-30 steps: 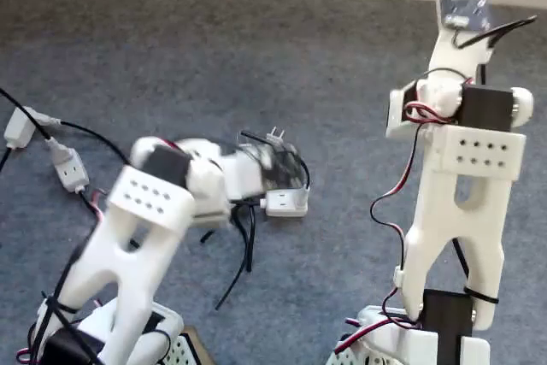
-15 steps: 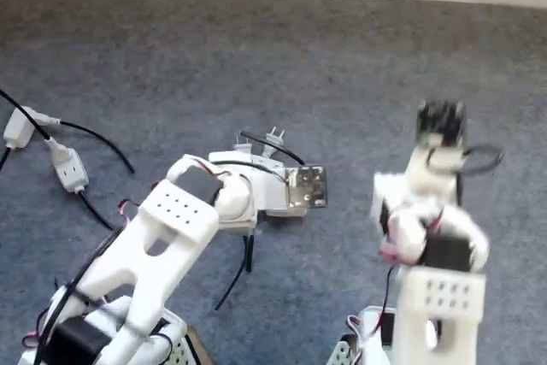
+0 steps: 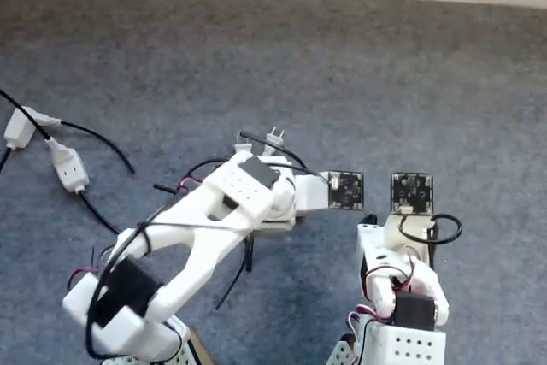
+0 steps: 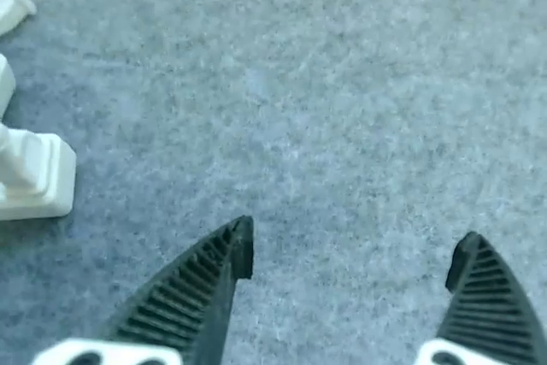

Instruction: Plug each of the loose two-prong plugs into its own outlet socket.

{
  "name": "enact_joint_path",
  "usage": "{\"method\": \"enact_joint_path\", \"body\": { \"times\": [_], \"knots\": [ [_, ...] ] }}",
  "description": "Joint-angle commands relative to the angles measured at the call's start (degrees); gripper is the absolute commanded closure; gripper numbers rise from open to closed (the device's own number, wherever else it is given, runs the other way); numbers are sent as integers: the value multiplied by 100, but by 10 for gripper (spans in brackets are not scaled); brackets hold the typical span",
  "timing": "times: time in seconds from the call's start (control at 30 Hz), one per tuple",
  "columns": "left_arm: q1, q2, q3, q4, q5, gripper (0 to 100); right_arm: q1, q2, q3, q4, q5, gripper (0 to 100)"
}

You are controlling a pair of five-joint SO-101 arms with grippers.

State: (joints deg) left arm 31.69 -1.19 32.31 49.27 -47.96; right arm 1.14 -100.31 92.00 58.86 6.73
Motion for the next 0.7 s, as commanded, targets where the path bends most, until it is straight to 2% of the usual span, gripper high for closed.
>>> {"method": "enact_joint_path", "body": {
  "times": [0.0, 0.17, 0.3, 0.47, 0.53, 0.67],
  "knots": [
    [-356, 558, -470, -70, 44, 723, 31, -505, -13, 207, 62, 652],
    [-673, 655, -734, 26, 44, 723, 22, -418, -4, 189, 62, 652],
    [-646, 391, -1015, 492, 44, 723, 22, -418, 13, 180, 62, 652],
    [-629, 418, -1156, 510, 44, 727, 22, -418, 22, 180, 62, 652],
    [-620, 541, -1156, 510, 53, 779, 22, -418, 22, 180, 62, 652],
    [-470, 884, -1156, 536, 53, 977, 22, -418, 22, 180, 62, 652]
  ]
}}
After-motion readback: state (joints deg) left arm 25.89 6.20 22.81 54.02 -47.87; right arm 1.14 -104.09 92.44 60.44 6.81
